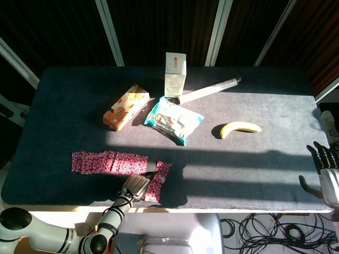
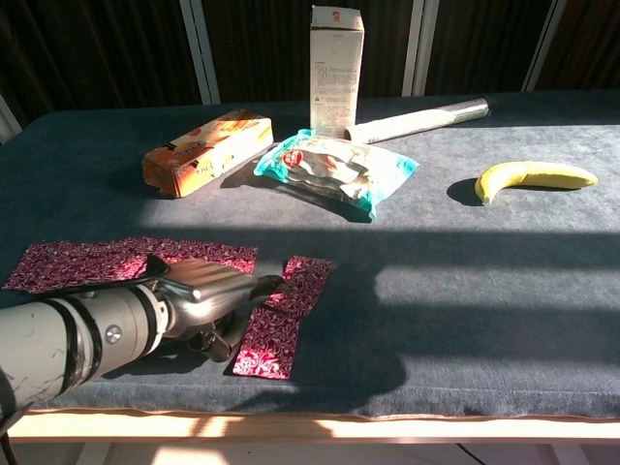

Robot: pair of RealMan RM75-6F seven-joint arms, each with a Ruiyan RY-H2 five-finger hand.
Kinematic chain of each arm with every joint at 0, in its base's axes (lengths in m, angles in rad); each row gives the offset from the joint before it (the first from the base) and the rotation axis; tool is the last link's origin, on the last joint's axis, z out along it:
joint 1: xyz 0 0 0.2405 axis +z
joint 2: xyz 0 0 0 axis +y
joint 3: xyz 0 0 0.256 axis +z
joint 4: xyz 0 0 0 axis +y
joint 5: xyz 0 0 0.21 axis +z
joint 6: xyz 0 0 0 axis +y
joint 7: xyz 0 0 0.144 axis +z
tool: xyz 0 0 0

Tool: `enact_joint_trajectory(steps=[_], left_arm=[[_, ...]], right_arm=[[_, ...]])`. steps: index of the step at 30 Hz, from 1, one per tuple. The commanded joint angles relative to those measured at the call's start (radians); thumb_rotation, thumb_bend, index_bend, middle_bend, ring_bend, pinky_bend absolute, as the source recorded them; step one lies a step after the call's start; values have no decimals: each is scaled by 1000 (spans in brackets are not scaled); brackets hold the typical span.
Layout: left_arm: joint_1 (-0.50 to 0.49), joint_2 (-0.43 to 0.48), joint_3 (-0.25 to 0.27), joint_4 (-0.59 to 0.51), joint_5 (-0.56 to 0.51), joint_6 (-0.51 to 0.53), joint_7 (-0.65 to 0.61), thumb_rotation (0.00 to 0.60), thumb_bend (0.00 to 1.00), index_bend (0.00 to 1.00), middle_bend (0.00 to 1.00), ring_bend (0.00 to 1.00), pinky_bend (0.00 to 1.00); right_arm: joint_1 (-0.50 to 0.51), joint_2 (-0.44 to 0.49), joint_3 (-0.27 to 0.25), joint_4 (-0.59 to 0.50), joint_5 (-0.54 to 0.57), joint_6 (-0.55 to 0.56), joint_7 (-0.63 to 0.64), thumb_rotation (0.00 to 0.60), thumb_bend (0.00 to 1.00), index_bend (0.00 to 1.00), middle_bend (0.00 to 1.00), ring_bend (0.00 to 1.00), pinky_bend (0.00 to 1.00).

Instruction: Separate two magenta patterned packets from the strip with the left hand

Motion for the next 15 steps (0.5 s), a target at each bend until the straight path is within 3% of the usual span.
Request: enact_joint_trajectory(steps=[1, 7, 13, 15], left_arm=[[-7, -5, -3, -4, -1, -1, -4, 600, 816, 142, 1000, 1000, 1000], [-3, -13, -13, -10, 74, 58, -31, 600, 782, 106, 1000, 1000, 1000], [55, 69, -3, -89, 225, 142, -118, 600, 557, 1, 992, 1000, 1000], [88, 129, 24, -129, 297, 170, -152, 600, 500, 0, 889, 972, 999]], right_arm=[[1, -1, 0, -1, 0, -1, -2, 600, 310, 0, 0, 0, 15], [0, -2, 0, -1, 0, -1, -6, 600, 311, 0, 0, 0, 15], [-2, -4, -3, 0, -7, 6, -12, 600, 310, 0, 0, 0, 15], [-4, -6, -5, 0, -11, 8, -18, 600, 310, 0, 0, 0, 15]])
